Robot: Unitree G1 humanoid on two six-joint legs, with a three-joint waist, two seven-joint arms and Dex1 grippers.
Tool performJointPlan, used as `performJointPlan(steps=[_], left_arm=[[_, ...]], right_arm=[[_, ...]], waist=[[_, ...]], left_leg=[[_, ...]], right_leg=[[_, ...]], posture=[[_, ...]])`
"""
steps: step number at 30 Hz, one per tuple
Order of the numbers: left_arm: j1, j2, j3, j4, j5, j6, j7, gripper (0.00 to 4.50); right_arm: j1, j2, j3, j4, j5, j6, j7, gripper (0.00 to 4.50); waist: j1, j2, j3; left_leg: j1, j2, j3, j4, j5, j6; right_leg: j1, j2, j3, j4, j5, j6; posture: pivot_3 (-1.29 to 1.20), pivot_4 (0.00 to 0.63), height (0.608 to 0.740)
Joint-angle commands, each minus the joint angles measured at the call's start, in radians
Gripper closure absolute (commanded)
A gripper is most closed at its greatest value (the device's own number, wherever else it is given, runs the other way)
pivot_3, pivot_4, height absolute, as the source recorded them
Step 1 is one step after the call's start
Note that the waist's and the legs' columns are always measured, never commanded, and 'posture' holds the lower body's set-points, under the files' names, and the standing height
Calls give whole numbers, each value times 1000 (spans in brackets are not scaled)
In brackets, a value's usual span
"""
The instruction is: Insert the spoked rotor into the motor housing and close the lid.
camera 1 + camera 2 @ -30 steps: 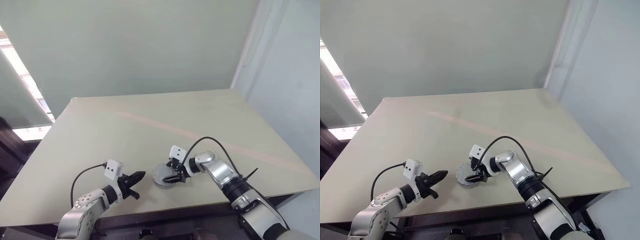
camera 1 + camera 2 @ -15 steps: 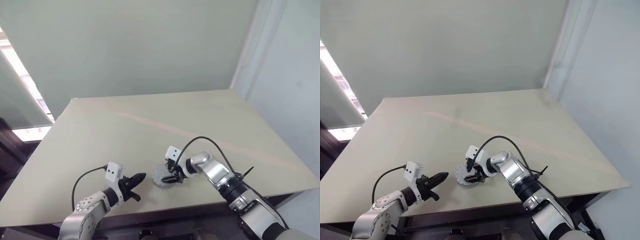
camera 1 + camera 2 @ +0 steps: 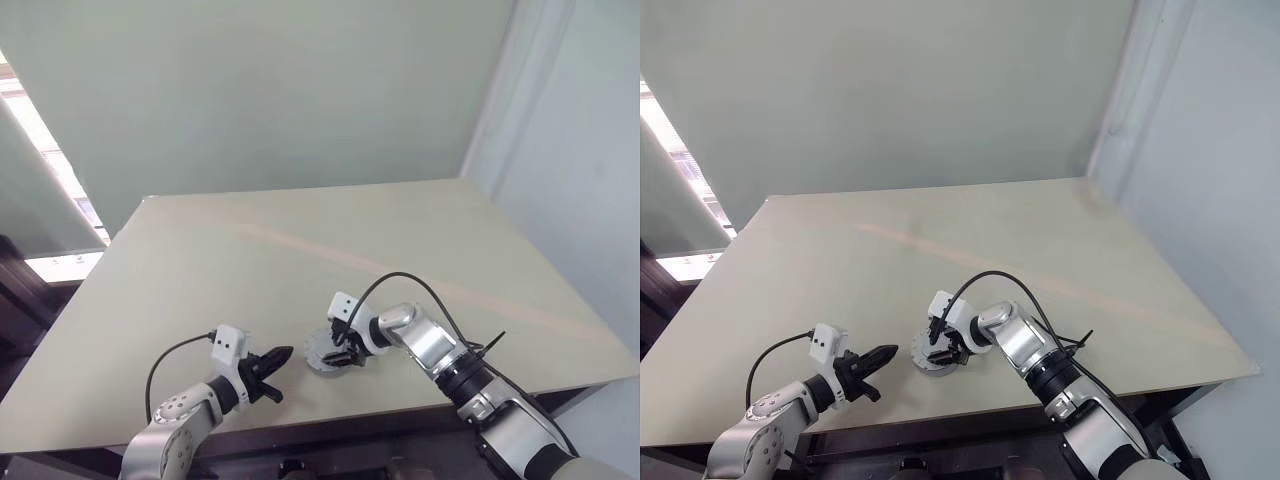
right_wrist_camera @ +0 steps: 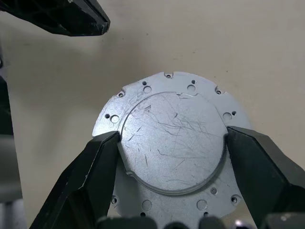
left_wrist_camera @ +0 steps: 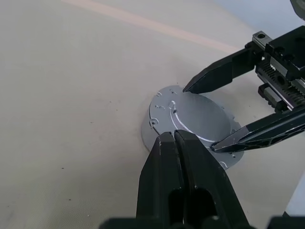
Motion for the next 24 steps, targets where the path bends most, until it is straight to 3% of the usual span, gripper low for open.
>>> performJointPlan(steps=[1,24], left_arm=[[-10,-1,0,-27,4,-17,0,4500],[-127,-7,-157,127,174,-28,20,4500]], right_arm=[[12,-24,32,4,-32,23,-10,1186],[15,-50,51,-35,-32,54,-41,1186]], waist=[[0,0,0],[2,1,-1]], left_leg=[[0,0,0,0,0,0],[-1,-1,-1,-2,0,0]], right_leg=[[0,0,0,0,0,0],[0,0,0,-3,0,0]], posture=[[0,0,740],[0,0,740]])
